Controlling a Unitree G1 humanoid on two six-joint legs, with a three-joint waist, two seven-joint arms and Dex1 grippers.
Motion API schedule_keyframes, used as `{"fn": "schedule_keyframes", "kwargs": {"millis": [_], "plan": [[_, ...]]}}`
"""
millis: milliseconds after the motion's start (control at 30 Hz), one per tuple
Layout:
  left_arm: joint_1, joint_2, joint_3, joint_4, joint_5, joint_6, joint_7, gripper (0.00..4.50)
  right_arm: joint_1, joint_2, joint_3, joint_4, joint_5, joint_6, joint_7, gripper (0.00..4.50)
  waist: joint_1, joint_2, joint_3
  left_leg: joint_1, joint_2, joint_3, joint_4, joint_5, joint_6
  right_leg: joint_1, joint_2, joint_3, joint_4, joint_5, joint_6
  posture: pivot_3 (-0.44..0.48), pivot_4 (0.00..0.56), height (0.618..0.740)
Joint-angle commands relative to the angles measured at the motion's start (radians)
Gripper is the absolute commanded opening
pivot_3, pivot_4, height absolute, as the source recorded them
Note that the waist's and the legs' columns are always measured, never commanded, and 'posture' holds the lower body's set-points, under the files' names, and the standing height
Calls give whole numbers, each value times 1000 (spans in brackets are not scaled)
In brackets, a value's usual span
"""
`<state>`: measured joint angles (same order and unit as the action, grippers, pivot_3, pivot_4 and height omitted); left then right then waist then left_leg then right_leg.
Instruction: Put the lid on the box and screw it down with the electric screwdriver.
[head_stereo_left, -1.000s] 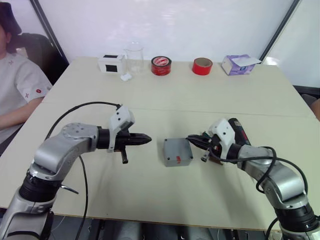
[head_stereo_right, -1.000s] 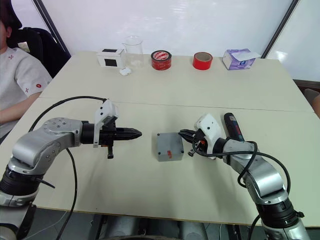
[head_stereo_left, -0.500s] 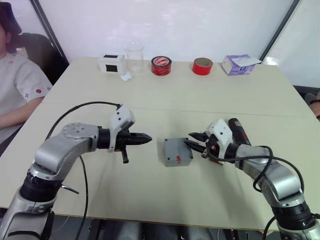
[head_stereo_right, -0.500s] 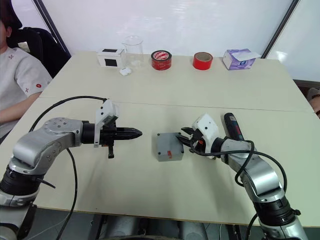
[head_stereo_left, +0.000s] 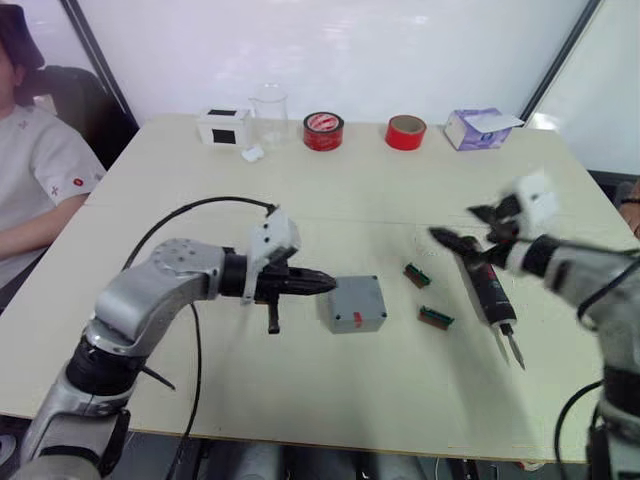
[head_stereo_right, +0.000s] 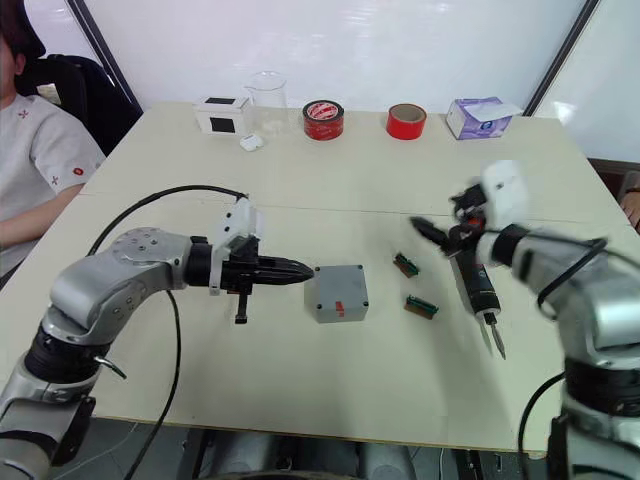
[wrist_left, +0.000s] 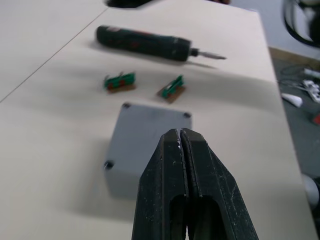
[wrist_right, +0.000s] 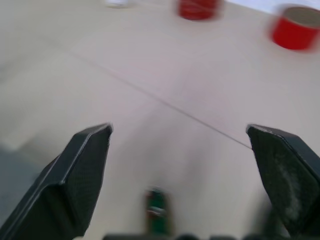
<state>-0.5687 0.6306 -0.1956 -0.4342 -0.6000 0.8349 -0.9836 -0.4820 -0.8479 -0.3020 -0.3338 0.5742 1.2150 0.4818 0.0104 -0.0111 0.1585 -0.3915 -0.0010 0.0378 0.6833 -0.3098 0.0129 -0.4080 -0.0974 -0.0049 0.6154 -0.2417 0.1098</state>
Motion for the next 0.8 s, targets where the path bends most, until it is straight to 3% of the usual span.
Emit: {"fn": "schedule_keyframes", "kwargs": {"millis": [33, 133, 233, 367, 800], "plan": [[-30, 8, -46, -44, 24, -48, -33, 0, -110, -212, 101, 139, 11, 234, 75, 4428, -1, 2, 1, 0, 0, 0, 0, 0, 0, 0, 0, 0, 0, 0, 0, 0, 150, 740], [-35, 20, -82, -44, 59, -79, -48, 0, -144, -347, 227, 215, 55, 297, 214, 4428, -1, 3, 2, 0, 0, 0, -1, 0, 0, -1, 0, 0, -1, 0, -1, 0, 150, 740], [-27, 31, -98, -43, 79, -105, -62, 0, -185, -413, 348, 263, 76, 323, 316, 4428, -8, 3, 2, 0, 0, 0, -1, 0, 1, -1, 1, 0, -1, 0, -1, 0, 150, 740], [-3, 20, -94, -56, 90, -108, -31, 0, -304, -390, 508, 405, 45, 334, 396, 4428, -24, 3, 3, 0, 0, 1, 0, 0, 1, -1, 0, 1, -1, 0, 0, 0, 150, 740], [70, -7, -69, -123, 72, -54, 76, 0, -470, -270, 860, 713, -196, 120, 577, 4428, -22, 4, 4, -2, 0, 1, 0, 0, 1, -3, 0, 1, -1, 2, 4, 0, 150, 740]]}}
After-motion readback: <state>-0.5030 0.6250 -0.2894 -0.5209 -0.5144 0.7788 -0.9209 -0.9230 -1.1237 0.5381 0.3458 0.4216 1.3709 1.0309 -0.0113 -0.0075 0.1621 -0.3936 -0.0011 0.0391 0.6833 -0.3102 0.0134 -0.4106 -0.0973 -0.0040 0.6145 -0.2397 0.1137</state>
